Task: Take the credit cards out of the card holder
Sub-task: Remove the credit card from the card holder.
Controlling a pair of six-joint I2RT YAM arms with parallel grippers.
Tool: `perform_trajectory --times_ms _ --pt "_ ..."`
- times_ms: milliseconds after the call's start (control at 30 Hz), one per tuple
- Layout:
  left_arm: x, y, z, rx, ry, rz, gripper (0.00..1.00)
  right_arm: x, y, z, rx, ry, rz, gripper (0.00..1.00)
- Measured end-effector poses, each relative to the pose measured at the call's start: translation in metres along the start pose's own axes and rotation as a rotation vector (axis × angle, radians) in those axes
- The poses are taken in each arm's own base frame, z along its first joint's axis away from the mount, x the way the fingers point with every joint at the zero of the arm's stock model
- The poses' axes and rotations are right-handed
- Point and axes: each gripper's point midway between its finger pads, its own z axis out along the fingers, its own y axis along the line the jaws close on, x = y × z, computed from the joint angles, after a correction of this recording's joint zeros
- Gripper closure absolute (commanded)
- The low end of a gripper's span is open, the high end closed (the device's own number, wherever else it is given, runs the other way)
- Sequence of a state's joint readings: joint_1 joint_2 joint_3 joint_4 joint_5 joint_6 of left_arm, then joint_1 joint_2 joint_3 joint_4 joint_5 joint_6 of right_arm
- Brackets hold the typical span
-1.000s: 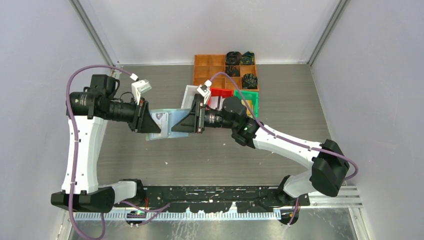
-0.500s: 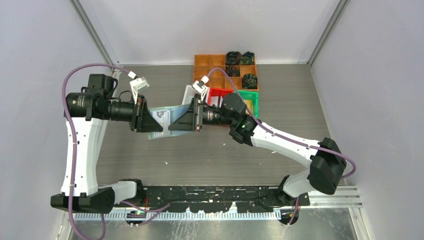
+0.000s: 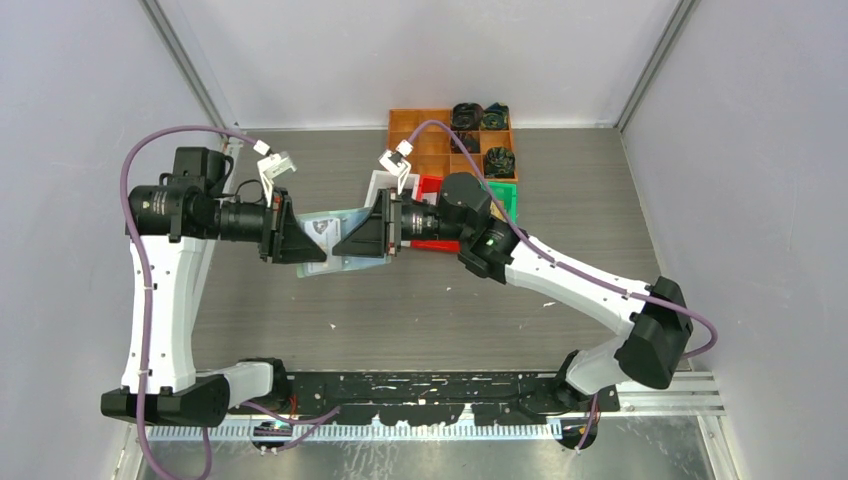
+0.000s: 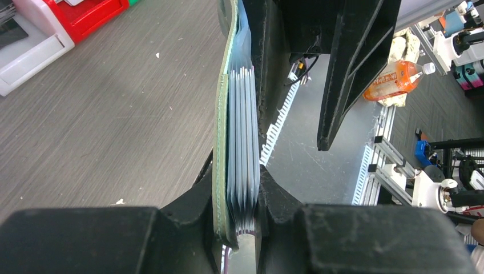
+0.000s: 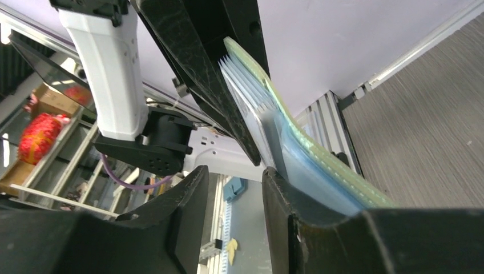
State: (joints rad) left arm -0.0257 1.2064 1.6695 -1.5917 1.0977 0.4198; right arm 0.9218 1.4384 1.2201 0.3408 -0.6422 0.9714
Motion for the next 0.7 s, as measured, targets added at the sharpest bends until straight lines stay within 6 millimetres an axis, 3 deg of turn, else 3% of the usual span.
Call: perform_trajectory --times_ms 367,700 --pt "0.000 -0.001 0.000 0.000 -0.002 -0.014 0.95 0.009 -0.016 -0.012 0.105 0.042 -0.049 0.52" --pt "0.005 -0.003 -0.002 -0.019 0.001 -0.049 0.85 -0.001 -0.011 -0.002 0.076 0.035 -0.040 0.60"
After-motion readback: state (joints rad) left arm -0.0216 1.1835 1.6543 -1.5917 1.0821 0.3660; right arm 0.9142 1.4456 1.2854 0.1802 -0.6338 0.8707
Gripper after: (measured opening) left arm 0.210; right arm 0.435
